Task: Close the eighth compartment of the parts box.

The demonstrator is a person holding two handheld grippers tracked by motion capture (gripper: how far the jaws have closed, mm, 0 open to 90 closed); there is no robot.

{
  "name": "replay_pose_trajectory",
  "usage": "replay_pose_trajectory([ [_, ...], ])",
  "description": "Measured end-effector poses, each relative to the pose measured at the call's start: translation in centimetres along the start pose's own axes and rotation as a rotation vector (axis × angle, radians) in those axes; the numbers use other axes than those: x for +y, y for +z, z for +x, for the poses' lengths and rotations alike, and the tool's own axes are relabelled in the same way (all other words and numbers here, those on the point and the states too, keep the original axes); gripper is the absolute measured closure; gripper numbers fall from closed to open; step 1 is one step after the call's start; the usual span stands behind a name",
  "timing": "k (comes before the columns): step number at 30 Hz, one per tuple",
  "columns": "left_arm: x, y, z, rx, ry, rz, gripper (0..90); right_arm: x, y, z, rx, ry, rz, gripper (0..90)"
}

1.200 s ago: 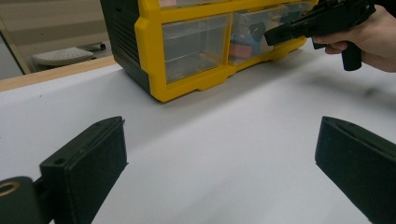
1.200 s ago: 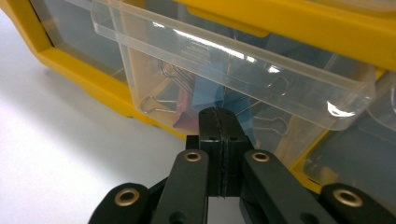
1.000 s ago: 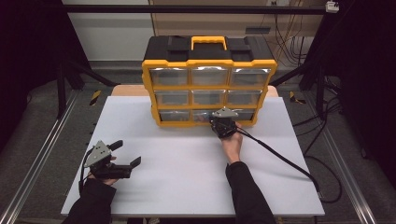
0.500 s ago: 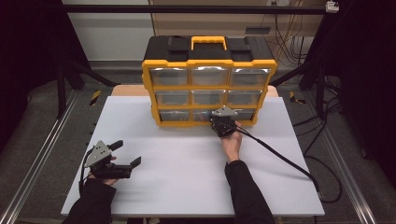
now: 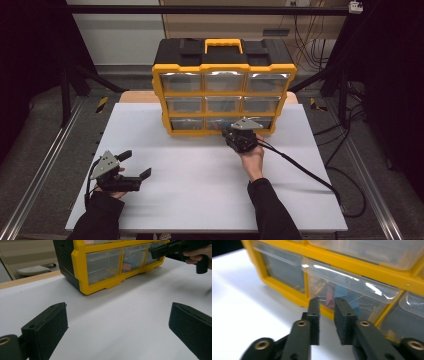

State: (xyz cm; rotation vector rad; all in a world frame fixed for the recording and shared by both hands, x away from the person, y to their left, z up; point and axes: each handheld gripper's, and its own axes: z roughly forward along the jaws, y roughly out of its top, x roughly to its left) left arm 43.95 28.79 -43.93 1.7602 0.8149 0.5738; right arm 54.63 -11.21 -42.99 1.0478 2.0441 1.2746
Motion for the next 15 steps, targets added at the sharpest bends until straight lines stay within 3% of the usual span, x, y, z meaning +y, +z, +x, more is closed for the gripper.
replay_pose_trajectory([
  [7,0.0,0.1,0.0,0.002,0.002,0.004,1.3,0.0,-3.3,0.1,0.032,-0.015,-0.079,35.4],
  [15,0.0,0.1,0.0,0.001,0.001,0.003,1.3,-1.0,-6.4,-0.1,0.04,-0.002,-0.119,15.8],
])
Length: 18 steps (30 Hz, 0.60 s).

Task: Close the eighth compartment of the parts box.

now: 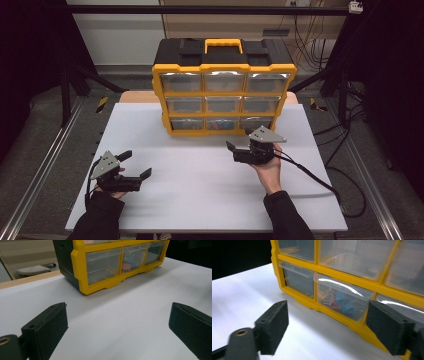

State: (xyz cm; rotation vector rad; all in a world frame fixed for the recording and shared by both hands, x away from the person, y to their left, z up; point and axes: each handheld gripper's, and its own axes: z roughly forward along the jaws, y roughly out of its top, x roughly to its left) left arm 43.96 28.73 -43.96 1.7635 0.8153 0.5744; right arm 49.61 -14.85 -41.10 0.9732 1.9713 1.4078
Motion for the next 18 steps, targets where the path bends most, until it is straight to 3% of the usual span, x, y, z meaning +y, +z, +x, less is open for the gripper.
replay_pose_trajectory([
  [2,0.0,0.0,0.0,0.001,-0.001,0.001,1.3,-0.3,-0.7,-0.2,-0.001,-0.011,-0.017,11.9],
  [5,0.0,0.1,0.0,0.0,-0.001,0.002,1.3,-0.9,-1.6,-0.3,-0.019,0.012,-0.018,3.4],
  [8,0.0,0.1,-0.1,0.0,-0.001,0.002,1.3,-1.5,-2.6,-0.5,-0.021,0.009,-0.024,0.5],
  [18,0.0,0.1,-0.1,-0.001,0.001,0.003,1.3,-3.8,-5.1,-1.0,-0.007,0.027,-0.026,0.2],
])
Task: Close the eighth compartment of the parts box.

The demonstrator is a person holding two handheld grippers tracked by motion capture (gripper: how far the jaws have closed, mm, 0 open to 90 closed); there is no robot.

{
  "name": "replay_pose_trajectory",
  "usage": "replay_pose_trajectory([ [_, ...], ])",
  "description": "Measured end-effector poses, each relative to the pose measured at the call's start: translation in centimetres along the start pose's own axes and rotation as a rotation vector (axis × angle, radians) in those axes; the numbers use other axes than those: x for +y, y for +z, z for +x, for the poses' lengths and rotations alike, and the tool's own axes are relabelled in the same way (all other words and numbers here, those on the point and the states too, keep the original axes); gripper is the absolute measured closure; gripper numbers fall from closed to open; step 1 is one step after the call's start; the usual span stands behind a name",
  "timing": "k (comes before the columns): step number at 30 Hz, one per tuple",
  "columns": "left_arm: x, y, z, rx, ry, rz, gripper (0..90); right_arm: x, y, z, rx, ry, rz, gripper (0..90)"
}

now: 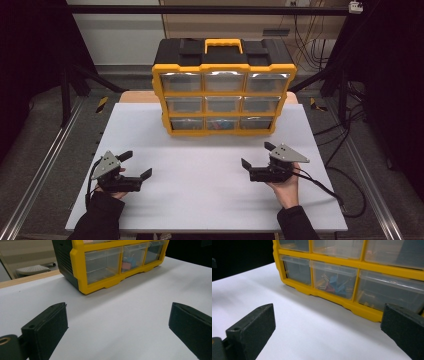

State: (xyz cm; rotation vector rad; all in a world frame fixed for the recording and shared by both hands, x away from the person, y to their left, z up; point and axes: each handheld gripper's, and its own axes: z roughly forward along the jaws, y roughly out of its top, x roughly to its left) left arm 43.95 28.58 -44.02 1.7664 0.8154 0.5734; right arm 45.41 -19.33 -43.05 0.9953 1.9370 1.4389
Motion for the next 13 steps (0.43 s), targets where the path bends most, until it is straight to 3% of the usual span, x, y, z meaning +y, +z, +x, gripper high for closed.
replay_pose_trajectory([
  [3,0.0,0.0,0.0,0.001,-0.001,0.0,1.3,-0.6,-0.7,-0.2,0.016,0.017,-0.008,0.2],
  [6,0.0,0.0,-0.1,0.0,0.001,0.0,1.3,-1.1,-1.2,-0.6,0.009,-0.009,-0.025,0.2],
  [9,0.0,0.0,0.0,0.0,0.001,-0.003,1.3,-1.4,-1.5,-0.6,0.006,0.03,-0.036,0.2],
  [13,0.0,0.0,0.0,0.002,-0.001,-0.004,1.3,-1.9,-2.1,-0.9,-0.004,0.026,-0.038,0.2],
])
